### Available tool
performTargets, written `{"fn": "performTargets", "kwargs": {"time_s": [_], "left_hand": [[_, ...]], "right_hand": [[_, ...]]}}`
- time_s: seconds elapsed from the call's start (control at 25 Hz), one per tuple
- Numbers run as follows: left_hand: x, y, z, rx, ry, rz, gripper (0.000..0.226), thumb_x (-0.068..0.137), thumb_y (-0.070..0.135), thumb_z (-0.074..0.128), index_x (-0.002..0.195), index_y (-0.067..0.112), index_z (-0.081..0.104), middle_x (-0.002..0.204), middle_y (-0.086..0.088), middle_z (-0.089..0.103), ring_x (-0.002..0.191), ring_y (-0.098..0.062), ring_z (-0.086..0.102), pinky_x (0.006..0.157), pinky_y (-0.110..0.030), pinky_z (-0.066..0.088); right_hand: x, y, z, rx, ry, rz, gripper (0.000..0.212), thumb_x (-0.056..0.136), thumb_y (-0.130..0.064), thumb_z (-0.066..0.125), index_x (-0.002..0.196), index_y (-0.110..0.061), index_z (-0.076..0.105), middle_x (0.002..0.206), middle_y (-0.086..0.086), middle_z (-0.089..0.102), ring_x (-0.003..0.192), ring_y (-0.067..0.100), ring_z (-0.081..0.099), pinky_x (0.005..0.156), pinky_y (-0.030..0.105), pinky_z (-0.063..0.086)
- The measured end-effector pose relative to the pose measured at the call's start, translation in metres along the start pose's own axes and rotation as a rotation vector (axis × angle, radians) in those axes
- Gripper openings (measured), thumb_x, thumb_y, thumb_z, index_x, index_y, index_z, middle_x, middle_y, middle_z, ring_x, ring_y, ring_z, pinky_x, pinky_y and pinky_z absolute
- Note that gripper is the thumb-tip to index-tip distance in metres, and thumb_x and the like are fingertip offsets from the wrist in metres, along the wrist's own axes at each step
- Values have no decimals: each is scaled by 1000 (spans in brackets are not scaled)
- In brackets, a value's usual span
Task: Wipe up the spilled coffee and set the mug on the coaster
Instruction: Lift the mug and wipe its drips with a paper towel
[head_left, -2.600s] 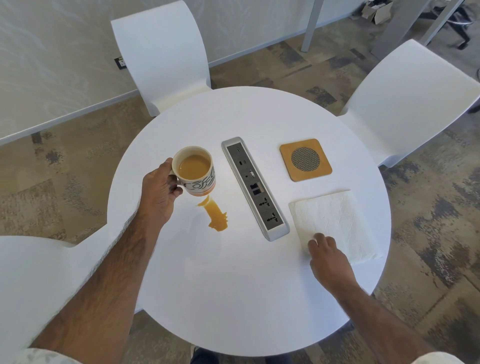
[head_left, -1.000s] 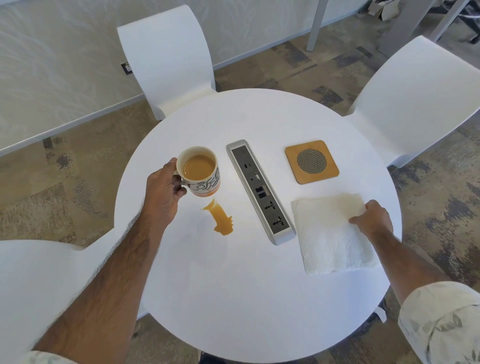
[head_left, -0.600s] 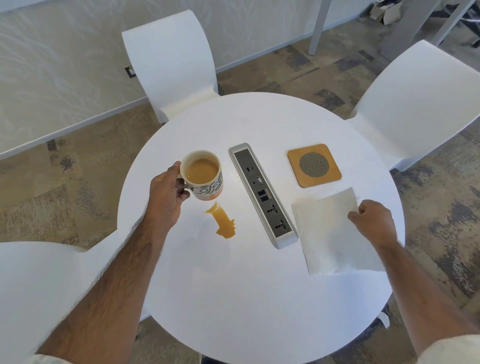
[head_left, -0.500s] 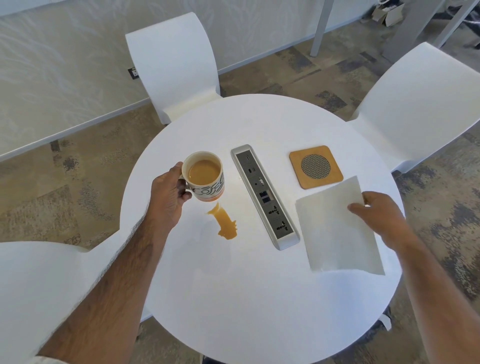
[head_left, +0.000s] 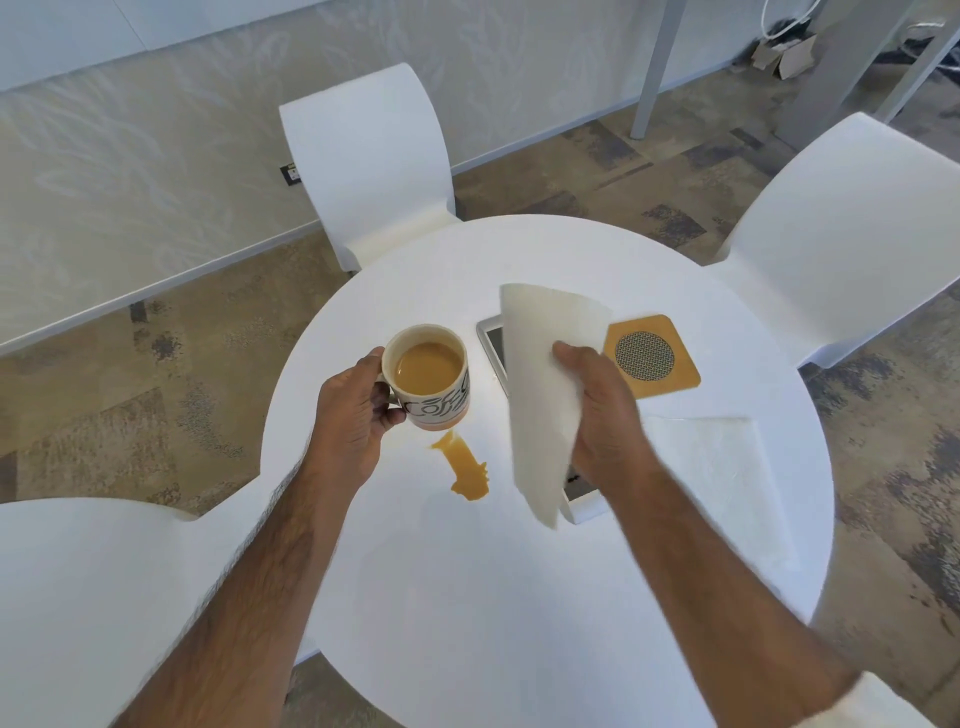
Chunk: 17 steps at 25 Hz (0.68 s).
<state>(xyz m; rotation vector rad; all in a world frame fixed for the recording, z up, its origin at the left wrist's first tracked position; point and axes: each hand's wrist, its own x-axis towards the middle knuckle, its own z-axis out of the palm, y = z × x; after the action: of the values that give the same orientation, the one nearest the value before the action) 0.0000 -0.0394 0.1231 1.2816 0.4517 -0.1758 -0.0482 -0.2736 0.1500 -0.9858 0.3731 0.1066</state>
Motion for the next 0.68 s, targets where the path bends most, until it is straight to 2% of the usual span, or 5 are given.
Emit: {"fn": "performTargets", "kwargs": {"time_s": [0.12,0.28,0.44,0.6,0.68], "left_hand": [[-6,5,4,-4,-12,7,17,93,35,68,85,20,67,77,-9,39,65,-16,43,50,-24,44],[-9,13,9,13,-50,20,18,87,35,71,89,18,65,77,-9,37,63,-16,39,48,-24,36],[-10,19,14,11,-79,22,24,97,29,66,74,22,69,74,-8,39,62,-15,38,48,-25,32],[-12,21,18,2,-78,29,29,97,30,67,68,23,69,79,-12,40,64,-16,40,48,-26,34],[-11,22,18,9,-73,38,30,96,32,67,68,25,70,89,-14,41,67,-17,42,50,-26,38]], "right_hand": [[8,21,31,87,-5,-6,42,89,-32,58,121,-5,66,109,19,66,104,33,62,95,49,49],[16,39,50,-70,-22,-97,49,97,-44,49,129,-10,65,126,18,70,123,34,64,109,54,48],[21,40,59,-153,-99,-155,35,104,-41,42,109,-28,74,109,1,76,108,26,69,98,53,51],[30,38,64,-290,-37,-203,33,105,-22,46,92,-13,75,81,-10,72,83,13,69,74,34,57],[31,36,66,-246,1,-166,36,102,-19,50,73,-19,71,72,-9,67,75,16,64,68,34,53]]}}
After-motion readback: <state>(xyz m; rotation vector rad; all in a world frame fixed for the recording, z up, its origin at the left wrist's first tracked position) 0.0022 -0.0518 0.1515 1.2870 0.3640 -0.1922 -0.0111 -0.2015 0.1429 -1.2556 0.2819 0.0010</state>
